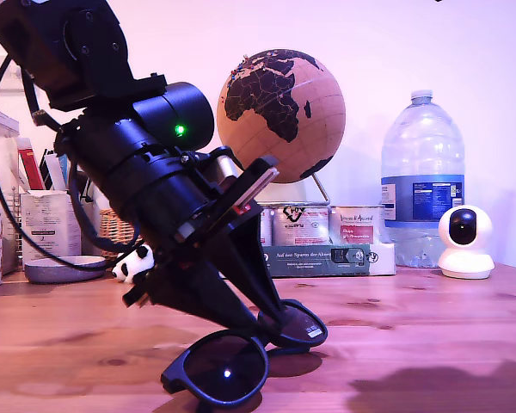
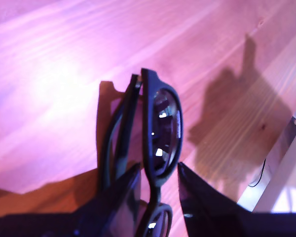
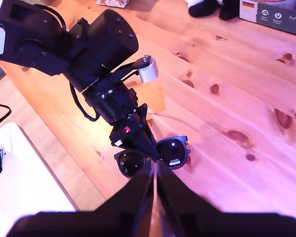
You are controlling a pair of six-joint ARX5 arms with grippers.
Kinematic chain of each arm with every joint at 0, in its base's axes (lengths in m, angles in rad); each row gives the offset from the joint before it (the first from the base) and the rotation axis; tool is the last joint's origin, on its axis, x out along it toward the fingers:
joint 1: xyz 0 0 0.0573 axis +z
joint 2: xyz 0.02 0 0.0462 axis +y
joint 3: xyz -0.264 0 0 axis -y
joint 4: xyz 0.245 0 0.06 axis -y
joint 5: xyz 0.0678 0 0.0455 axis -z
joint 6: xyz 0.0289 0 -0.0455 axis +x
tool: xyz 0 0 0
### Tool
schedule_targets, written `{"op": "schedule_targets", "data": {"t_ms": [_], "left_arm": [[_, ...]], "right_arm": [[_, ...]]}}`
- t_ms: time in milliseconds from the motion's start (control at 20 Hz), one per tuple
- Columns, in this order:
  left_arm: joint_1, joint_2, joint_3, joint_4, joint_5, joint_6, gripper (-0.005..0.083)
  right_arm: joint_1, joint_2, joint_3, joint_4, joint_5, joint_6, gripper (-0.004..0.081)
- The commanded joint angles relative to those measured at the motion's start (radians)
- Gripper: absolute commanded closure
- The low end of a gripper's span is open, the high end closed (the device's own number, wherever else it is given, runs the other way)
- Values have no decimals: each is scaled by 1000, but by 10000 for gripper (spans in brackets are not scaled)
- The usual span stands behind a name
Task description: Pick up the sunglasses and close them, then place them back on the table
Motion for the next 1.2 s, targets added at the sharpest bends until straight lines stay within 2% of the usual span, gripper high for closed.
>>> {"op": "schedule_targets", "data": {"t_ms": [0, 200, 450, 550, 650, 750, 900, 1150], "left_arm": [[4, 13, 39, -17, 2, 44, 567], [5, 12, 103, -123, -8, 111, 567], [5, 12, 144, -270, -132, 213, 580], [5, 9, 145, -328, -154, 242, 651], [5, -7, 145, -350, -179, 298, 774], [-2, -42, 145, -318, -186, 314, 796], [-4, -85, 145, -288, -158, 315, 796], [-8, -84, 143, -265, -14, 343, 796]], "right_arm": [[6, 3, 6, -5, -2, -8, 781], [6, 3, 6, -12, -2, -25, 781], [6, 3, 6, -19, -1, -25, 781], [6, 3, 6, -19, -2, -26, 781], [6, 3, 6, -19, -1, -26, 781], [6, 3, 6, -21, -1, -25, 781], [6, 3, 6, -49, -1, -26, 781], [6, 3, 6, -56, -1, -33, 781]]}}
